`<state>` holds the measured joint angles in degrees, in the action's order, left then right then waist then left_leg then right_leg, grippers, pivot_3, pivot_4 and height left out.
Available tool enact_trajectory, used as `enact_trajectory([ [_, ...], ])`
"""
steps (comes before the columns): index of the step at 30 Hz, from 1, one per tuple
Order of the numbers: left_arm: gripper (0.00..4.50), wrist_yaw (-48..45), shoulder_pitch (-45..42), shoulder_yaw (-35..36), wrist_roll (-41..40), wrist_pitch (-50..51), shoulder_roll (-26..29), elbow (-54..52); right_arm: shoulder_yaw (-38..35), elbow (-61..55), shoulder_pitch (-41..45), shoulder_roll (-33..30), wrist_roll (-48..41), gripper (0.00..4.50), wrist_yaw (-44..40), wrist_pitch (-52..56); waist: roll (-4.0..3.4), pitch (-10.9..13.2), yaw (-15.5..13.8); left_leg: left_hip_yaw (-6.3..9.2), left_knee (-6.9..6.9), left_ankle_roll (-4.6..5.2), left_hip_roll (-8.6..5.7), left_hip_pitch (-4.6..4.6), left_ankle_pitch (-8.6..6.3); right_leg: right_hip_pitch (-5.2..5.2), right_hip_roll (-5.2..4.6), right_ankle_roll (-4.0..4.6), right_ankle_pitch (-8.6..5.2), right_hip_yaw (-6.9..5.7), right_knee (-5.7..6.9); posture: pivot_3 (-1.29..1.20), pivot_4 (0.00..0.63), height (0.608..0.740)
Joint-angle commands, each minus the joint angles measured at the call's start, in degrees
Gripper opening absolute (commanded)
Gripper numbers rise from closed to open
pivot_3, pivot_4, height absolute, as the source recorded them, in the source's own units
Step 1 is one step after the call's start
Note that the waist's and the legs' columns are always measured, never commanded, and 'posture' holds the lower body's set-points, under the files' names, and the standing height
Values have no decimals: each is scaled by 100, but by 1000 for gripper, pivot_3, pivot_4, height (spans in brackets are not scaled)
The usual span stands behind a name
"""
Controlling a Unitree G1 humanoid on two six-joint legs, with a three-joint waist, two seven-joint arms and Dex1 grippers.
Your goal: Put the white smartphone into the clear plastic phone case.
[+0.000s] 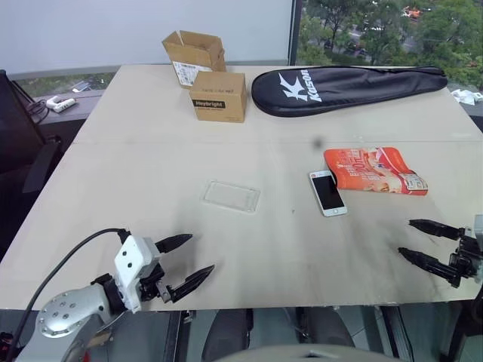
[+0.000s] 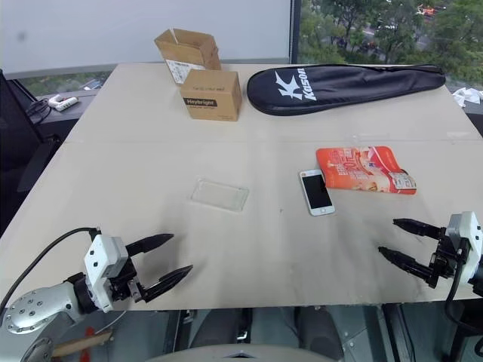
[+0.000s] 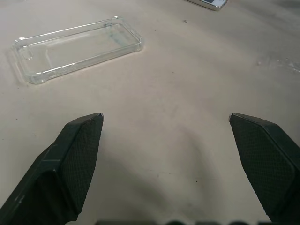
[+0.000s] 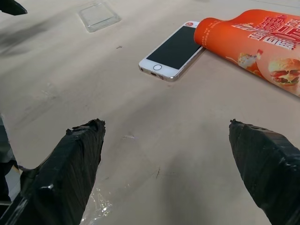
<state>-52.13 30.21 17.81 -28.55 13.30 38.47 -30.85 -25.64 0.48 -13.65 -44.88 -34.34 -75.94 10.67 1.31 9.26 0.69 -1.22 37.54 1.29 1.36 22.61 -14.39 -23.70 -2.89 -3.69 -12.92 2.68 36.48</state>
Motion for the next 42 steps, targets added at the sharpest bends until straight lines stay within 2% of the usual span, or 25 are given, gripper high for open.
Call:
enact_trajectory([
  [1, 4477, -152, -59, 0, -72, -75, 76, -44, -140, 13, 14, -12, -136, 4500, -109, -49, 0, 0, 0, 0, 0, 0, 0, 0, 0, 0, 0, 1, 0, 0, 0, 0, 150, 740],
  [22, 4477, -561, -371, 58, -80, -120, 208, 336, -115, 565, 125, 101, -211, 4500, -405, -504, -1, 0, 1, 0, 0, 0, -1, 0, 0, 1, 1, 14, 9, 0, 0, 0, 150, 740],
  [29, 4477, -840, -557, 153, -423, -47, 276, 316, -3, 181, 387, 281, 23, 4500, 277, -619, -2, -1, 9, -1, 0, 0, -1, -2, 0, 1, 1, 11, 8, 0, 3, 0, 150, 740],
  [32, 4477, -877, -1181, 231, -966, 325, 455, 262, 305, 354, 918, 376, 517, 4500, 817, -812, -1, -1, 8, -1, 1, 0, 0, -5, 1, 1, 2, 12, 9, 0, 6, 0, 150, 740],
  [36, 4477, -804, -1934, 155, -1394, 711, 693, 44, 797, 961, 1928, 441, 1704, 4500, 2033, -1217, -4, 0, 19, 0, 17, 0, -1, -5, 1, 2, 4, 16, 11, 0, 19, 0, 150, 740],
  [42, 4477, -548, -2526, -148, -1529, 1205, 915, -244, 1531, 1955, 3032, 332, 2343, 4500, 2055, -1406, -7, 3, 18, 4, 18, 1, -4, 7, 1, 0, 6, 6, 19, 0, 19, 0, 150, 740],
])
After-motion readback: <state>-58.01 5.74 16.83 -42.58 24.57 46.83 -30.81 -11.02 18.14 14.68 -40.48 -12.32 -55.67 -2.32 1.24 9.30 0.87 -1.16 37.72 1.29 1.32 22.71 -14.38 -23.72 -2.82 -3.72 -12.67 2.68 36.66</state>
